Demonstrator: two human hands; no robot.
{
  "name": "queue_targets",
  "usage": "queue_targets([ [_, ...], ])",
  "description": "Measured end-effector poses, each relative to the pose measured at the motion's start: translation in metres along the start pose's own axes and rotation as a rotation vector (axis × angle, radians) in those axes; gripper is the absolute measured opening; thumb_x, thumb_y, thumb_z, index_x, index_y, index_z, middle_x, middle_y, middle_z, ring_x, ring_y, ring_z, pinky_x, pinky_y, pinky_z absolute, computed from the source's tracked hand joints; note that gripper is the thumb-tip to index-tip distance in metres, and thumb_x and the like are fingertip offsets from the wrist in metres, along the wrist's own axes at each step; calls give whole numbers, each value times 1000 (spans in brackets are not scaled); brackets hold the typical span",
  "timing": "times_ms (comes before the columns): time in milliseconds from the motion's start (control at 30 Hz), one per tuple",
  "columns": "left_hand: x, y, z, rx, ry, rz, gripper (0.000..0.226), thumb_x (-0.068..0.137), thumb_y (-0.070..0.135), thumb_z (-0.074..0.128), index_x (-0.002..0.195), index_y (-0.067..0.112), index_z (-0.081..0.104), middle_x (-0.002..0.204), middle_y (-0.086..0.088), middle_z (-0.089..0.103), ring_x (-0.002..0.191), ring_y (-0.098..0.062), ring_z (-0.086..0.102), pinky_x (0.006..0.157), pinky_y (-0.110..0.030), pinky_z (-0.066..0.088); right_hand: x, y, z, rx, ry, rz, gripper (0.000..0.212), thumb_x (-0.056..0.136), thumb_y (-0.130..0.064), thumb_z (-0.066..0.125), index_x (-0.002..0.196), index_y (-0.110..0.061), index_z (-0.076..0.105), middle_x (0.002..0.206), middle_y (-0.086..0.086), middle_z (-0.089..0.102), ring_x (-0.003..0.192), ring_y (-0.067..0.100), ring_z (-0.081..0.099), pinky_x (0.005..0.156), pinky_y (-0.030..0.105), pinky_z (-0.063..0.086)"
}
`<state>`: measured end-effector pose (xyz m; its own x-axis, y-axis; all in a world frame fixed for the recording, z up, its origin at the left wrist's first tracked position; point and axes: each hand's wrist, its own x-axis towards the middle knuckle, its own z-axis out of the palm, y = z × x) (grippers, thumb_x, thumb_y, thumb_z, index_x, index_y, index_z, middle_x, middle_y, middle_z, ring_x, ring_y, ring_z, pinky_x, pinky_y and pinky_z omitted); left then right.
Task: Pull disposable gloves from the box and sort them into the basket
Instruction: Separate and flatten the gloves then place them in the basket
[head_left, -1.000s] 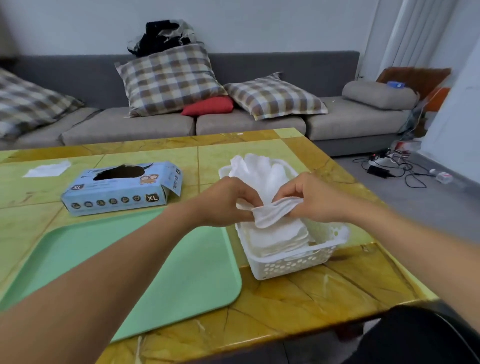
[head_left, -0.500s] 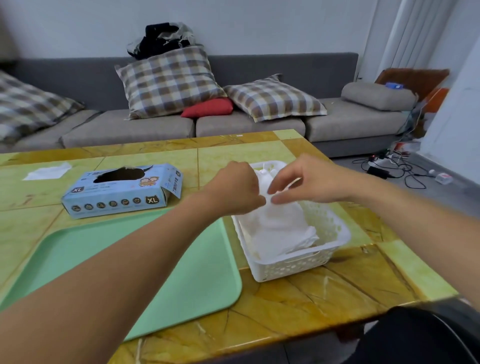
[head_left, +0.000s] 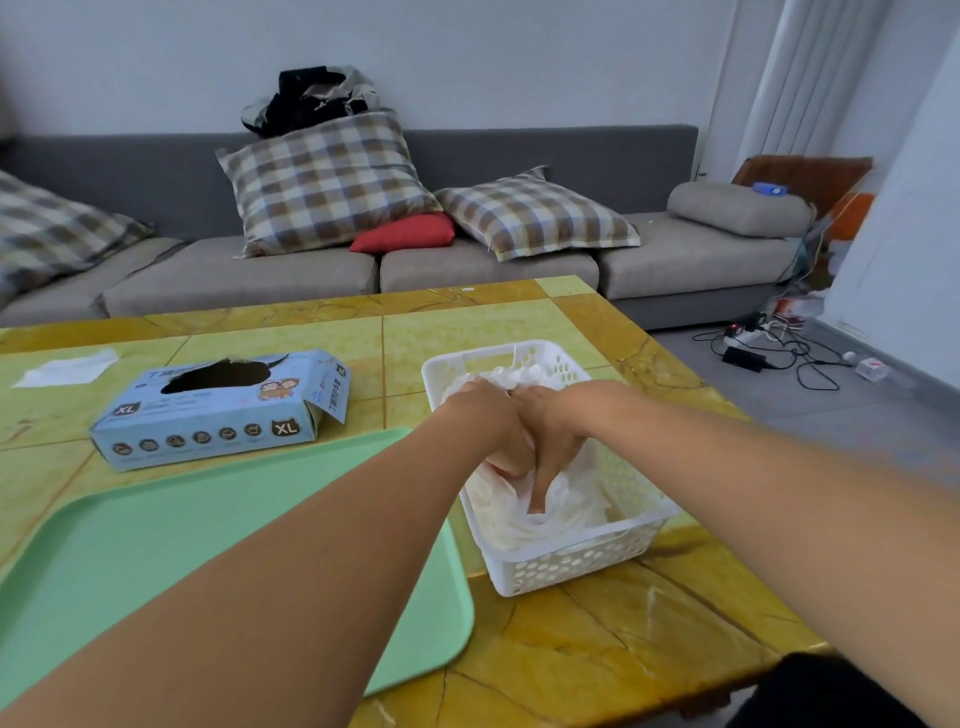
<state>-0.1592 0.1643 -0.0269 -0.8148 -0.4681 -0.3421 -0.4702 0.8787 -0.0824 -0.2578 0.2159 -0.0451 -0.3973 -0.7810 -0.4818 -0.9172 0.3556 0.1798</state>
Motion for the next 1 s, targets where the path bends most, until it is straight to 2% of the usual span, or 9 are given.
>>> queue_targets([
  [133,11,-6,1,-4,-52,-23,85,88,40,64,158,20,19,158,-17,19,144,-27,32,108,-41,42,6,5,1,88,16,39,164,41,-80,83,153,-35,-28,169,-5,-6,155,26,7,120,56,24],
  [200,18,-13,0,-6,-81,-63,82,84,45,66,154,20,29,163,-16,7,144,-26,35,107,-43,44,5,9,-7,82,-19,73,164,40,-84,79,152,-35,-31,169,-6,-7,155,27,9,119,56,26],
  [400,33,-29,5,6,-134,-76,91,76,62,68,150,20,37,164,-11,-13,137,-33,41,107,-45,45,17,5,0,27,99,44,152,46,-81,80,160,-26,-4,163,-5,4,152,24,2,119,54,25],
  [500,34,-32,0,17,-164,-55,101,65,73,73,146,22,42,164,-11,2,136,-32,40,107,-43,43,26,5,3,58,134,12,143,58,-72,81,160,-22,-6,165,-2,-1,153,23,-2,122,50,19],
  [633,34,-28,-3,50,-262,-42,102,58,78,77,140,25,50,145,-3,45,120,-26,49,103,-38,44,35,2,3,82,35,23,154,43,-84,74,159,-23,-7,164,0,3,153,22,5,120,49,27],
  [767,36,-23,3,81,-194,-69,105,62,74,78,145,19,46,149,-7,38,127,-27,49,95,-36,46,42,0,12,82,92,45,124,79,-53,74,158,-19,-16,167,-1,-9,155,21,-5,122,47,20],
  [833,29,-23,2,54,-167,-49,104,61,72,80,143,18,47,137,-6,44,118,-26,52,96,-37,49,35,-1,10,85,86,41,128,77,-56,77,159,-20,-14,167,1,-7,155,22,-3,122,46,21],
  [933,16,-26,-5,62,-125,30,77,71,62,79,131,19,56,107,1,54,109,-25,56,100,-40,51,8,-2,-11,119,52,34,144,61,-71,82,159,-25,-13,168,-2,0,155,23,8,120,49,27],
  [1000,5,-30,-13,103,-104,50,64,75,58,78,123,20,58,104,2,54,113,-26,56,102,-39,48,-10,2,-29,162,43,15,148,55,-73,84,159,-31,-13,168,-7,3,154,23,14,119,48,30],
])
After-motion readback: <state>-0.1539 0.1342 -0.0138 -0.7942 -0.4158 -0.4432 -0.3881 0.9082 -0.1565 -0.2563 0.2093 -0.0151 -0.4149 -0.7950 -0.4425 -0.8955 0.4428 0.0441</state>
